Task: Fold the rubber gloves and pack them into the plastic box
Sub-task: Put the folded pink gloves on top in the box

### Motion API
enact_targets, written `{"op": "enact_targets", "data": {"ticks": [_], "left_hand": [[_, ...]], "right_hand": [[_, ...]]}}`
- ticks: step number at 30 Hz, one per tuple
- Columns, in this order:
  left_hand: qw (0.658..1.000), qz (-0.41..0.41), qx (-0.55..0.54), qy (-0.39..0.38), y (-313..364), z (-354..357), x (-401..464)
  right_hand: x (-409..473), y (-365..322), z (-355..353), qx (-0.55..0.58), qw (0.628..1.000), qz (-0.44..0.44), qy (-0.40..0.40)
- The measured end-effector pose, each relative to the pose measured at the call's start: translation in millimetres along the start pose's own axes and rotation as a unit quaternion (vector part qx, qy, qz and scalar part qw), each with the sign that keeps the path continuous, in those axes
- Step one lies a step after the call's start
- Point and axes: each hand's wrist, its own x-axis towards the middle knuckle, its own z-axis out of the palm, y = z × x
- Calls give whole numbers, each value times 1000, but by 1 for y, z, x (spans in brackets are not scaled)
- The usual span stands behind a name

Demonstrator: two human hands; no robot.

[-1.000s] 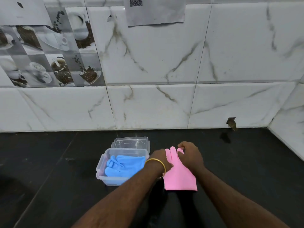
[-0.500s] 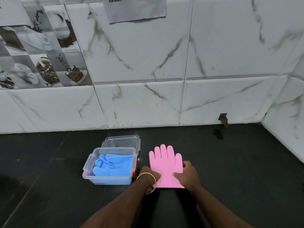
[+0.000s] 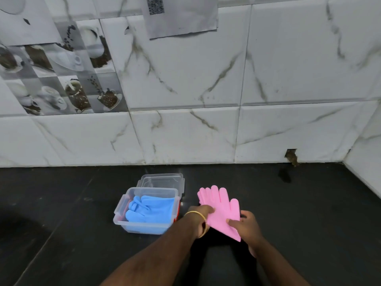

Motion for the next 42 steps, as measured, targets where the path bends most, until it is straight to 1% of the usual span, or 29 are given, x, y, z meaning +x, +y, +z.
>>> {"op": "enact_targets", "data": {"ticks": [3,5,7,9,11,13,14,16,19,22,25,29,31,33,35,37,39,42], "left_hand": [[995,75,-59,33,2,12,-2],[992,92,-79,30,5,20,-4],[991,93,-91,24,9,26,-5],[990,95,-102,29,16,29,-6],[988,97,-116,31,24,28,-6],[987,91,-129,17,32,22,-10],[987,86,-137,5,36,18,-14],[986,76,-144,-17,45,6,-21],[982,82,-160,-52,55,-15,-32],[970,78,-201,-115,62,-44,-44],[961,85,-211,-159,65,-77,-50],[959,106,-201,-169,65,-120,-49],[947,97,-255,-172,63,-142,-43],[930,54,-323,-167,57,-162,-34],[918,-2,-358,-173,48,-176,-26],[907,-36,-370,-196,44,-184,-22],[897,-43,-372,-234,48,-190,-20],[884,-23,-360,-298,69,-210,-17]], "right_hand": [[-9,0,2,83,995,45,31],[-20,0,4,128,988,73,56],[-31,-4,9,163,980,97,64],[-40,-9,15,214,968,129,30],[-47,-18,22,301,940,157,-34],[-51,-29,32,383,910,140,-75],[-53,-36,38,407,903,116,-77],[-54,-50,50,439,894,68,-60],[-57,-77,69,481,876,16,-28],[-62,-106,90,494,868,-51,-7],[-71,-130,110,486,869,-87,-18],[-80,-158,138,478,877,-54,-25],[-84,-171,152,460,886,-45,-27],[-90,-184,166,449,892,-39,-35],[-95,-197,177,441,894,-40,-60],[-102,-210,188,442,889,-39,-111],[-106,-219,194,453,875,-29,-169],[-107,-220,197,444,870,-7,-214]]}}
